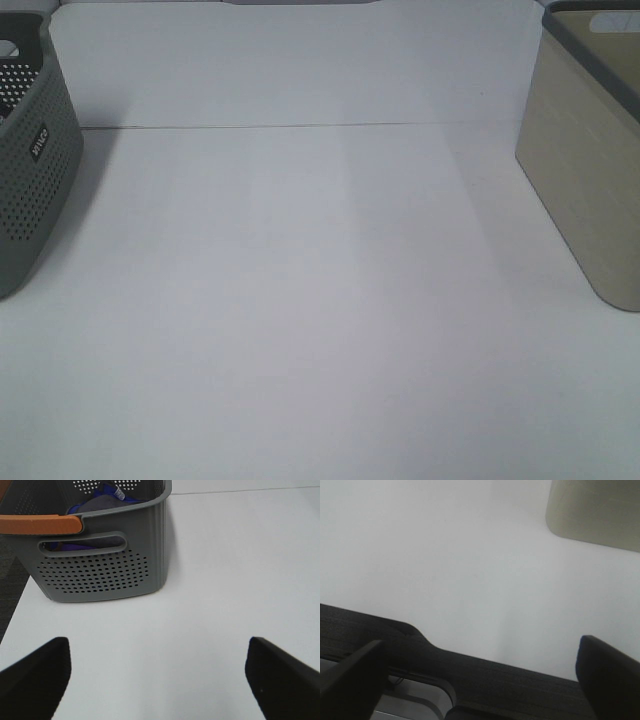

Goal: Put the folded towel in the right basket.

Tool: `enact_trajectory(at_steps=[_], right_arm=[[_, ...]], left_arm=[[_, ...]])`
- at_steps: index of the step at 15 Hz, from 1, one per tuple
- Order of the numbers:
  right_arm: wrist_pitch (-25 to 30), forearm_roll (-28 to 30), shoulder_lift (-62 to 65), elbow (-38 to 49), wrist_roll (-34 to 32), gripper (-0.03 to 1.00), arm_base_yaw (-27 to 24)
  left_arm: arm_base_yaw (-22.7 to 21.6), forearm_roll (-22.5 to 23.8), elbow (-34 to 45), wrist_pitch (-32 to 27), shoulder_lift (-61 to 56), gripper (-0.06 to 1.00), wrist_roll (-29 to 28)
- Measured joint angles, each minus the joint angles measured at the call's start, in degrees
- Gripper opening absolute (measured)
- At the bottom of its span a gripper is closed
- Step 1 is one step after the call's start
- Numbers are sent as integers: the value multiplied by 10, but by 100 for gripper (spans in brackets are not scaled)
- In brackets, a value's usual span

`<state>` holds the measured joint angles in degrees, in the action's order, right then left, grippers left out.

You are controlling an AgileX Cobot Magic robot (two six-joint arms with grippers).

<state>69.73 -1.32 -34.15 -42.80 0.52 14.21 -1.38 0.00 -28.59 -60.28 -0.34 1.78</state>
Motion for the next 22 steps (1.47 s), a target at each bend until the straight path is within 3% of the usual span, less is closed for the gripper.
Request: enact_trajectory(at_steps=[3, 5, 7, 17, 22], right_arm=[[-3, 9, 143, 87, 13, 98, 0], [-29, 9, 280, 142, 25, 98, 0], [-49, -4, 340, 162, 44, 98, 0], [-61, -12, 303, 166, 49, 98, 0], [-61, -15, 304, 166, 49, 98, -132]], left_arm=[[0, 0, 0, 0, 0, 88, 0], [0, 0, 0, 0, 0, 88, 0], [0, 0, 0, 0, 0, 88, 0], [0, 0, 0, 0, 0, 88, 0], [0, 0, 0, 0, 0, 88, 0]])
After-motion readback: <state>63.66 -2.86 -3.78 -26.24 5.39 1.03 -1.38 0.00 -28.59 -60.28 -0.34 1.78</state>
